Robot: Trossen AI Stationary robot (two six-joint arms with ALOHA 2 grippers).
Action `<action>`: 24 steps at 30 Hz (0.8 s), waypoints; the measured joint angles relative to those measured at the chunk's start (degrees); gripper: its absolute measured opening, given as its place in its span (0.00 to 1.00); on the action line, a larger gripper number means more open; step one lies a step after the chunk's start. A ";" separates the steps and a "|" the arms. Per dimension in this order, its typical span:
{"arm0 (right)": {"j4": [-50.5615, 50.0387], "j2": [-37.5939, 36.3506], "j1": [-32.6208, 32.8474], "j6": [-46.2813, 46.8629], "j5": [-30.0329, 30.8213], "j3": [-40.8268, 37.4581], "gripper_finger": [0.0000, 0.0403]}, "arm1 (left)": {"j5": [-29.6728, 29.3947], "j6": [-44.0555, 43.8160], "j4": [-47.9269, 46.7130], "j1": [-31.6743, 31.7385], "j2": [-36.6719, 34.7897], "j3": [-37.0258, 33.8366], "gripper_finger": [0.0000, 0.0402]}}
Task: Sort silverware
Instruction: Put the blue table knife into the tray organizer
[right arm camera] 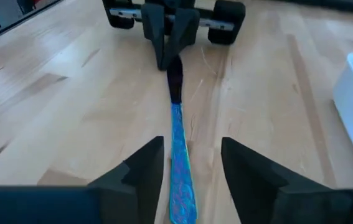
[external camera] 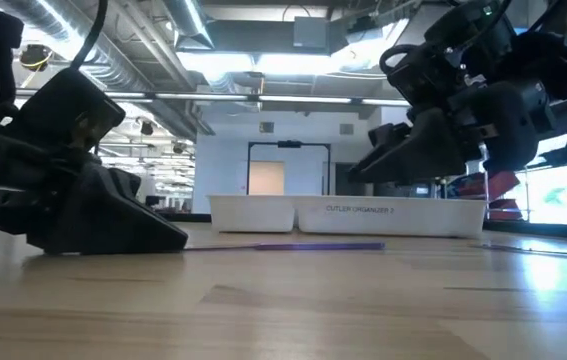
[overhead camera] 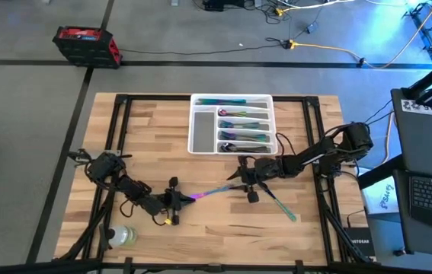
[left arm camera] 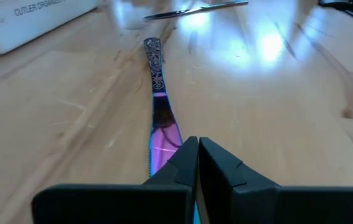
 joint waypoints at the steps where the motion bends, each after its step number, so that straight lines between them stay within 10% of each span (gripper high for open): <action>1: 1.48 0.84 0.00 -0.23 -0.01 0.00 0.39 | 0.01 0.36 0.98 0.00 0.05 -0.24 0.00; 24: 14.49 20.74 3.69 4.01 4.45 6.15 0.67 | 0.35 6.56 16.00 0.24 -0.17 -0.21 0.00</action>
